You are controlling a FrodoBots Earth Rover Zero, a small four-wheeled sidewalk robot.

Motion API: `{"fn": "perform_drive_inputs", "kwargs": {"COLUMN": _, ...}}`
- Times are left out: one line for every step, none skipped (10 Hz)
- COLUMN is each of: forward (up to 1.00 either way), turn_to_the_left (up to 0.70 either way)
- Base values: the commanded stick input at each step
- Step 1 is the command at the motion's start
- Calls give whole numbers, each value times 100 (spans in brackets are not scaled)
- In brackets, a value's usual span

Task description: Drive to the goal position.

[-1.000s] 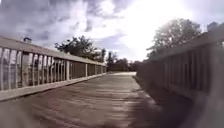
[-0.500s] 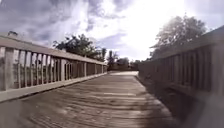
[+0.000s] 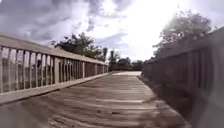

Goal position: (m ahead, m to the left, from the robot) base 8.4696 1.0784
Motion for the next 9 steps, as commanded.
{"fn": "perform_drive_inputs", "kwargs": {"forward": 95, "turn_to_the_left": -35}}
{"fn": "perform_drive_inputs", "kwargs": {"forward": 95, "turn_to_the_left": -35}}
{"fn": "perform_drive_inputs", "kwargs": {"forward": 95, "turn_to_the_left": -35}}
{"fn": "perform_drive_inputs", "kwargs": {"forward": 95, "turn_to_the_left": -35}}
{"fn": "perform_drive_inputs", "kwargs": {"forward": 95, "turn_to_the_left": -35}}
{"fn": "perform_drive_inputs", "kwargs": {"forward": 95, "turn_to_the_left": -35}}
{"fn": "perform_drive_inputs", "kwargs": {"forward": 95, "turn_to_the_left": -13}}
{"fn": "perform_drive_inputs", "kwargs": {"forward": 95, "turn_to_the_left": 0}}
{"fn": "perform_drive_inputs", "kwargs": {"forward": 95, "turn_to_the_left": 0}}
